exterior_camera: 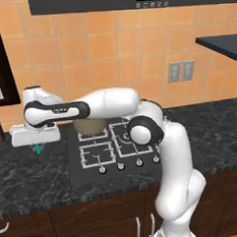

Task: Put the avocado and carrot in the pot. Retrieve the spatula and lightly stir the vegetables in the pot.

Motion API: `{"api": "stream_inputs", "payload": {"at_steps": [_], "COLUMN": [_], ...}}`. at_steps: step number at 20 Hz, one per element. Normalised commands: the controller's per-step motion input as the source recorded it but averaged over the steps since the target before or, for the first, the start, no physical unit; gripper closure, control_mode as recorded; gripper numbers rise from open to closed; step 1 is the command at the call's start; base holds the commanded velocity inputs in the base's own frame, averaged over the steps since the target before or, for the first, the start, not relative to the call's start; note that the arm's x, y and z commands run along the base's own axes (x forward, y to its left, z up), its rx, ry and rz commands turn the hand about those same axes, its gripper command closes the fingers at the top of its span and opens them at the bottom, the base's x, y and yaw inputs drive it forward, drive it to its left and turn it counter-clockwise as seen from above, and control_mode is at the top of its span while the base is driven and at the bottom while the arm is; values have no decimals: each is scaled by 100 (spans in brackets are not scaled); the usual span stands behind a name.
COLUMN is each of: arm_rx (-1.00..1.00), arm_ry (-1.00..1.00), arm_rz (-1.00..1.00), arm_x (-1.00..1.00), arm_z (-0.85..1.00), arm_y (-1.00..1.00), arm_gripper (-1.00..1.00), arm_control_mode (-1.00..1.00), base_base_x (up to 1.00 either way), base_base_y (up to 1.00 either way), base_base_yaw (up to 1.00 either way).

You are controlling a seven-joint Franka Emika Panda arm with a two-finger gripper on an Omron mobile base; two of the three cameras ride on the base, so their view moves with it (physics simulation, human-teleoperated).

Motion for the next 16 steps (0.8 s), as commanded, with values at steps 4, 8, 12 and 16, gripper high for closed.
{"api": "stream_inputs", "payload": {"at_steps": [4, 8, 12, 16], "arm_rx": [45, 52, 52, 53], "arm_ry": [0, 10, 24, 35], "arm_rz": [-7, -14, -17, -20], "arm_x": [0, 0, 7, 34], "arm_z": [76, 75, 79, 52], "arm_y": [-76, -89, -84, -67], "arm_gripper": [100, 100, 100, 100], "arm_control_mode": [-100, -100, -100, -100], "base_base_x": [0, 0, 0, 0], "base_base_y": [0, 0, 0, 0], "base_base_yaw": [0, 0, 0, 0]}}
